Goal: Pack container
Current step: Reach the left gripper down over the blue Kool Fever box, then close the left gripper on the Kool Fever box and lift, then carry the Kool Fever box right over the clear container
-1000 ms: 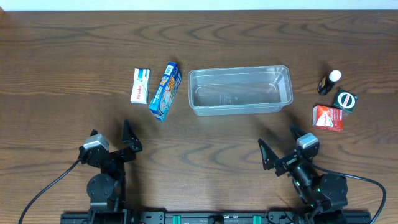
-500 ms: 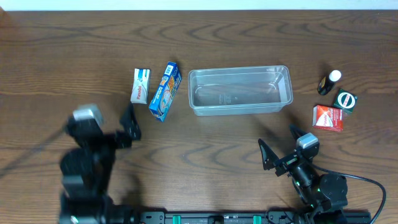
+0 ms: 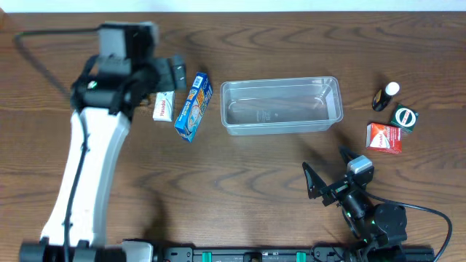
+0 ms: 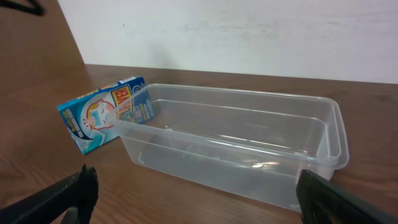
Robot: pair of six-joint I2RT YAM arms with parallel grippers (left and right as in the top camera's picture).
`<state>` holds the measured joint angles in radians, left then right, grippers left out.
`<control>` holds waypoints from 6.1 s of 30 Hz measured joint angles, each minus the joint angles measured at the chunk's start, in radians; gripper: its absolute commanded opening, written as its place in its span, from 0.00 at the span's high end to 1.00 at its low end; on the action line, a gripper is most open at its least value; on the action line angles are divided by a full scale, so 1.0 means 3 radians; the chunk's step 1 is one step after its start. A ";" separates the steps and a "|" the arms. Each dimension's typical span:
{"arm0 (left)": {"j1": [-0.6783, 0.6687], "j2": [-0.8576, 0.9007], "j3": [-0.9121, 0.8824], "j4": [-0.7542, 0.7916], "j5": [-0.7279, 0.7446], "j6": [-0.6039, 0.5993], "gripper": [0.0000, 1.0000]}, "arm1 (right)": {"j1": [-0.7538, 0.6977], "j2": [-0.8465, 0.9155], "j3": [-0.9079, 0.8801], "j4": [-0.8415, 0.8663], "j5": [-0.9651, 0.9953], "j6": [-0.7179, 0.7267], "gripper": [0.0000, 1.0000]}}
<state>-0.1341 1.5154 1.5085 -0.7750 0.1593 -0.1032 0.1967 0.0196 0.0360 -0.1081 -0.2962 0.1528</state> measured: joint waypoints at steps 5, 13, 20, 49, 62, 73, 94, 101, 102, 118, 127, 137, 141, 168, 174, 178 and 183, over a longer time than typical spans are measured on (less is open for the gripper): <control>-0.0206 0.0312 0.0025 0.0004 0.0000 0.0317 0.02 | 0.0000 0.0000 0.0000 0.0000 0.0000 0.0000 0.01; -0.0145 0.0673 0.0025 -0.0041 -0.0029 0.0613 0.02 | 0.0000 0.0000 0.0000 0.0000 0.0000 0.0000 0.01; -0.0121 0.0791 0.0025 -0.0267 -0.0031 0.0722 0.04 | 0.0000 0.0000 0.0000 0.0000 0.0000 0.0000 0.01; -0.0159 0.1241 -0.0034 -0.0326 -0.0031 0.0739 0.29 | 0.0000 0.0000 0.0000 0.0000 0.0000 0.0000 0.01; -0.0224 0.1259 -0.0034 -0.0292 -0.0031 0.0697 0.54 | 0.0000 0.0000 0.0000 0.0000 0.0000 0.0000 0.01; -0.0224 0.1259 -0.0034 -0.0277 -0.0031 0.0696 0.58 | 0.0000 0.0000 0.0000 0.0000 0.0000 0.0000 0.01; -0.0224 0.1259 -0.0034 -0.0253 -0.0031 0.0697 0.65 | 0.0000 0.0000 0.0000 0.0000 0.0000 0.0000 0.01; -0.0224 0.1259 -0.0034 -0.0272 -0.0031 0.0711 0.65 | 0.0000 0.0000 0.0000 0.0000 0.0000 0.0000 0.01; -0.0224 0.1259 -0.0034 -0.0272 -0.0032 0.0721 0.65 | 0.0000 0.0000 0.0000 0.0000 0.0000 0.0000 0.01; -0.0224 0.1265 -0.0034 -0.0223 -0.0106 0.0874 0.65 | 0.0000 0.0000 0.0000 0.0000 0.0000 0.0000 0.01; -0.0224 0.1326 -0.0034 -0.0220 -0.0118 0.0874 0.77 | 0.0000 0.0000 0.0000 0.0000 0.0000 0.0000 0.01; -0.0224 0.1326 -0.0034 -0.0249 -0.0278 0.0888 0.79 | 0.0000 0.0000 0.0000 0.0000 0.0000 0.0000 0.01; -0.0226 0.1302 -0.0028 -0.0366 -0.0384 0.0888 0.80 | 0.0000 0.0000 0.0000 0.0000 0.0000 0.0000 0.01; -0.1340 -0.0067 0.0111 0.0065 -0.0154 0.2004 0.85 | 0.0000 0.0000 0.0000 0.0000 0.0000 0.0000 0.01; -0.1443 0.0048 0.0111 0.0003 0.0251 0.2485 0.84 | 0.0000 0.0000 0.0000 0.0000 0.0000 0.0000 0.01; -0.1442 0.0175 0.0111 -0.0107 0.0514 0.2789 0.84 | 0.0000 0.0000 0.0000 0.0000 0.0000 0.0000 0.01; -0.1442 0.0404 0.0111 -0.0122 0.0726 0.3087 0.84 | 0.0000 0.0000 0.0000 0.0000 0.0000 0.0000 0.01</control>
<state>-0.5667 1.6367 1.5417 -0.8116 0.3771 0.8230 0.1967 0.0196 0.0360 -0.1081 -0.2962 0.1528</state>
